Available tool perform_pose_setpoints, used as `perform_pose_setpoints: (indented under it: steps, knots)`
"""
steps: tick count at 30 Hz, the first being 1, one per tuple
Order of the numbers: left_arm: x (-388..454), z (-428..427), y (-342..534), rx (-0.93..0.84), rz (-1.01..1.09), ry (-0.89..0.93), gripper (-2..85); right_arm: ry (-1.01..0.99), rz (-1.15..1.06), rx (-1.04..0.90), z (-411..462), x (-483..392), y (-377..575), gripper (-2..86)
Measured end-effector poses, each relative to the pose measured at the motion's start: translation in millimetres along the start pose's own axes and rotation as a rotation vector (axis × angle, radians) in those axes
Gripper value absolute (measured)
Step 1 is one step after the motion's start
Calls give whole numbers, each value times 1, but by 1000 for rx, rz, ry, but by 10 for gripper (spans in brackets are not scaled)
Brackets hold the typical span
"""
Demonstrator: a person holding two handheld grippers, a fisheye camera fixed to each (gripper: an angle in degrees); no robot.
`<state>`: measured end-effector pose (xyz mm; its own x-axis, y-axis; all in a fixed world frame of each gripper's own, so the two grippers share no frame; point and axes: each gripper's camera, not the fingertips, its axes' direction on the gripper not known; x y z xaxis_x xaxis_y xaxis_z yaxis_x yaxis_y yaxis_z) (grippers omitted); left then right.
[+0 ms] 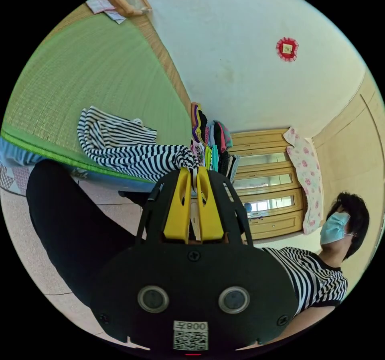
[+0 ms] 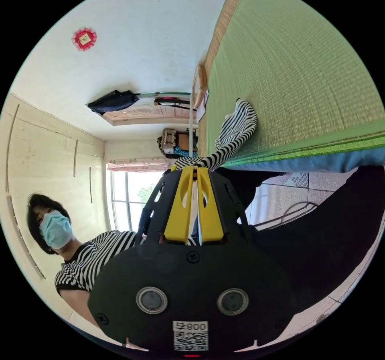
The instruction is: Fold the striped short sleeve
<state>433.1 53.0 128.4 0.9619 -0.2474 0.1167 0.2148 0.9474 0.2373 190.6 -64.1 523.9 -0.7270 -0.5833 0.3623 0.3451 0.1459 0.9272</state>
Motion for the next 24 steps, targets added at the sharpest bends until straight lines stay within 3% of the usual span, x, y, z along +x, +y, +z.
perform_pose_setpoints:
  steps: [13,24]
  knots:
    - [244,72,-139,-193,158,50,26,4,-130,221,-223,122,4,11]
    - [481,182,-297,-212,321,23,26,133,-234,366,-454,197,-115,10]
